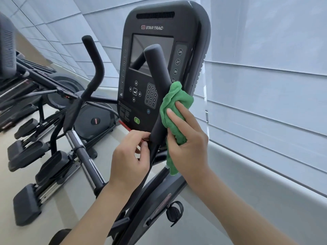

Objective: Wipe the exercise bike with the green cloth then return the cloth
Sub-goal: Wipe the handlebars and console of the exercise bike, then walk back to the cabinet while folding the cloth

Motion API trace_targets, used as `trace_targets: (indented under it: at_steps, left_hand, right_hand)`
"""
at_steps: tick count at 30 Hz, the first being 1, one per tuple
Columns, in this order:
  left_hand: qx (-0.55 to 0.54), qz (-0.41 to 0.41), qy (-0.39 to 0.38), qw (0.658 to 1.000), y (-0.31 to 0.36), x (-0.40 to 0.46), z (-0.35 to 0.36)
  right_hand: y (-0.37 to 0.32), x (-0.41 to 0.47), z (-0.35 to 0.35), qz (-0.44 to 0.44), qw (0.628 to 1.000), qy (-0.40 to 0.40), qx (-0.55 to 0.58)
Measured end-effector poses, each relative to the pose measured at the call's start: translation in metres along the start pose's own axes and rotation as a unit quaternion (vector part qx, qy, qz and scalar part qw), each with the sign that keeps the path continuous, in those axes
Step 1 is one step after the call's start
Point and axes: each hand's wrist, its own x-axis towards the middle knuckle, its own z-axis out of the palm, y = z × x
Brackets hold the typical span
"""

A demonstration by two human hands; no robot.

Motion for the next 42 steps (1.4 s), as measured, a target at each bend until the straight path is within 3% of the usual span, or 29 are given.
trace_targets:
  at_steps: [7,11,14,18,25,28,31,40,42]
  left_hand:
    - [0.000,0.000,0.019,1.000,-0.004,-0.004,0.001]
    - [-0.001,-0.063,0.021,0.998,-0.005,-0.012,-0.003]
    - [-0.017,-0.107,-0.013,0.994,-0.011,-0.030,-0.009]
    - [0.042,-0.056,-0.074,0.995,-0.026,-0.081,-0.030]
    - [0.084,-0.006,-0.131,0.988,-0.073,-0.172,-0.077]
    - [0.044,-0.014,-0.159,0.986,-0.091,-0.205,-0.094]
    - [0.013,-0.020,-0.175,0.984,-0.100,-0.232,-0.108]
    - [-0.048,-0.082,-0.161,0.982,-0.130,-0.306,-0.153]
    - [-0.045,-0.099,-0.150,0.983,-0.138,-0.318,-0.166]
  right_hand:
    - [-0.018,-0.032,0.001,0.036,0.999,-0.024,-0.030]
    - [-0.033,-0.053,0.006,0.060,0.996,-0.028,-0.058]
    - [-0.047,-0.073,0.011,0.070,0.993,-0.039,-0.083]
    - [-0.067,-0.106,0.024,0.056,0.985,-0.068,-0.145]
    - [-0.094,-0.134,0.045,0.005,0.945,-0.075,-0.317]
    - [-0.101,-0.160,0.055,-0.059,0.918,-0.090,-0.382]
    - [-0.113,-0.168,0.060,-0.058,0.899,-0.102,-0.422]
    - [-0.143,-0.226,0.090,-0.084,0.841,-0.191,-0.500]
    - [-0.144,-0.250,0.107,-0.072,0.838,-0.269,-0.470]
